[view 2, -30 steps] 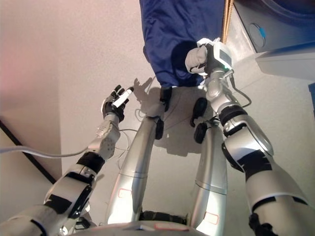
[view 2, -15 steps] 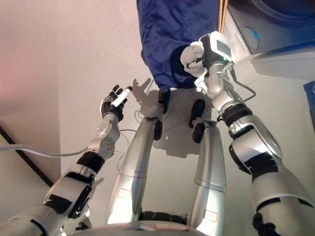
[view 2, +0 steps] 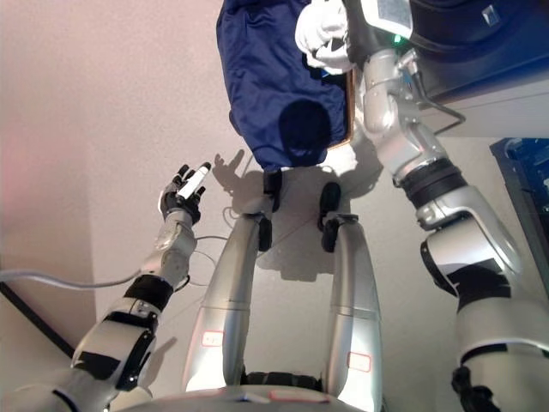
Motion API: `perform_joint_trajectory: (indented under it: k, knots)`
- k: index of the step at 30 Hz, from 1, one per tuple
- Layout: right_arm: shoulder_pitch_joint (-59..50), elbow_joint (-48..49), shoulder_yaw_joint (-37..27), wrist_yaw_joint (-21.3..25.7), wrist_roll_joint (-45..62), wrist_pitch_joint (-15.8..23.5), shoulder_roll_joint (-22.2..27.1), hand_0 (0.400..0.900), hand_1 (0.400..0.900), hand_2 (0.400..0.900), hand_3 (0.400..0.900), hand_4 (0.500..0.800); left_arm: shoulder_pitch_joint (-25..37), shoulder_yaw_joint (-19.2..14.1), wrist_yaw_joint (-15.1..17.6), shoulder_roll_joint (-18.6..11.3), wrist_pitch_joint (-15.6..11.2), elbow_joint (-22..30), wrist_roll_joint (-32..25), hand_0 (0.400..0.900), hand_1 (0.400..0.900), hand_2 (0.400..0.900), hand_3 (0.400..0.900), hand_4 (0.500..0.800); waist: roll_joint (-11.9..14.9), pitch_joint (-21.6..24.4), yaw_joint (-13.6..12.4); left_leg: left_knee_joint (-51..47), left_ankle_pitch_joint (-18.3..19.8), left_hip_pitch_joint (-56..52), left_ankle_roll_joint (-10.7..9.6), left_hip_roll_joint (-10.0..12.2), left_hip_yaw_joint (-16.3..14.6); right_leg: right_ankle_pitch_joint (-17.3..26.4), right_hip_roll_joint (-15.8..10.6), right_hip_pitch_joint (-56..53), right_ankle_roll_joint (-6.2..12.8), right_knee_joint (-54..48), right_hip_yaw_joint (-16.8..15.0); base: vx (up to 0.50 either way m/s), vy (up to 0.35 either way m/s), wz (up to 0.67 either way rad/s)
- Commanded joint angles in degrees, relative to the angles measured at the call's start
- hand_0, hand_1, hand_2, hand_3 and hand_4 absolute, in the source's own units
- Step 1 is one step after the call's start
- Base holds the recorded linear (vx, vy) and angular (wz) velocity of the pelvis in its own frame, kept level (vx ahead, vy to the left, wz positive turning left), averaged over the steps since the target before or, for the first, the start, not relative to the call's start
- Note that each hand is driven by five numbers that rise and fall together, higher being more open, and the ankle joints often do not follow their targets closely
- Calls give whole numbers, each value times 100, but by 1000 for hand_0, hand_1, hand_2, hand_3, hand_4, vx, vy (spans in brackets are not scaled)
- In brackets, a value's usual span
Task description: Put the clothes in the basket into the washing machine.
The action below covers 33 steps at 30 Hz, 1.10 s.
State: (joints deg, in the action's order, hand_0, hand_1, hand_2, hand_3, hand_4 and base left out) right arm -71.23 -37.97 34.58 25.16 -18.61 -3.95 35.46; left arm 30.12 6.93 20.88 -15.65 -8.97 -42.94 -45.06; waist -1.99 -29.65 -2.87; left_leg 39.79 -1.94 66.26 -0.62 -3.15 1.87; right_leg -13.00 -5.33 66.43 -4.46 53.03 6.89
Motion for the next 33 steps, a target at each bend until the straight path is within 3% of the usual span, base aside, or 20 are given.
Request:
perform_joint_trajectory:
  k: [1,9,12,18,23,28,33]
  knots:
    - [-395,-398,334,611,-713,59,136,400,400,400,400,500,-524,-4,6,-230,-256,-469,-63,900,900,900,900,800,100,871,40,605,968,233,9,-125,-22,347,60,368,644,-427,-436,0,0,0]
    - [-1642,-2934,1859,976,-1436,-400,506,400,400,400,400,500,-486,361,-236,-429,-425,-581,-226,900,900,900,900,800,12,1100,-219,640,912,479,-26,-183,1,302,-27,673,665,-255,-391,26,-28,9]
    - [-1894,-3437,2092,1086,-1514,-513,816,400,400,400,400,500,-557,584,-254,-369,-478,-291,-201,900,900,900,900,800,-51,1200,-344,670,868,602,-25,-226,-2,290,-86,812,683,-157,-370,47,-39,13]
    - [-2215,-3318,2506,1275,-1688,-572,1278,400,400,400,400,500,-626,695,-295,-286,-515,-133,-190,900,900,900,900,800,-73,1330,-424,682,834,722,-35,-272,14,228,-113,986,689,-62,-366,56,-26,10]
    - [-2684,-3097,3370,1287,-2471,-830,1555,400,400,400,400,500,-771,691,-324,-276,-531,59,-197,900,900,900,900,800,-18,1452,-444,654,848,777,-43,-292,24,158,-128,1059,676,-44,-353,69,-25,9]
    - [-2996,-3257,4052,1019,-3073,-983,1787,400,400,400,400,500,-901,734,-343,-283,-560,345,-183,900,900,900,900,800,27,1541,-448,661,862,855,-46,-326,55,99,-156,1133,670,-20,-342,74,-9,6]
    - [-2763,-3485,3918,770,-2991,-954,1984,400,400,400,400,500,-999,757,-372,-284,-520,558,-66,900,900,900,900,800,50,1557,-457,585,852,826,-58,-343,99,75,-179,1110,663,-33,-303,61,-15,6]
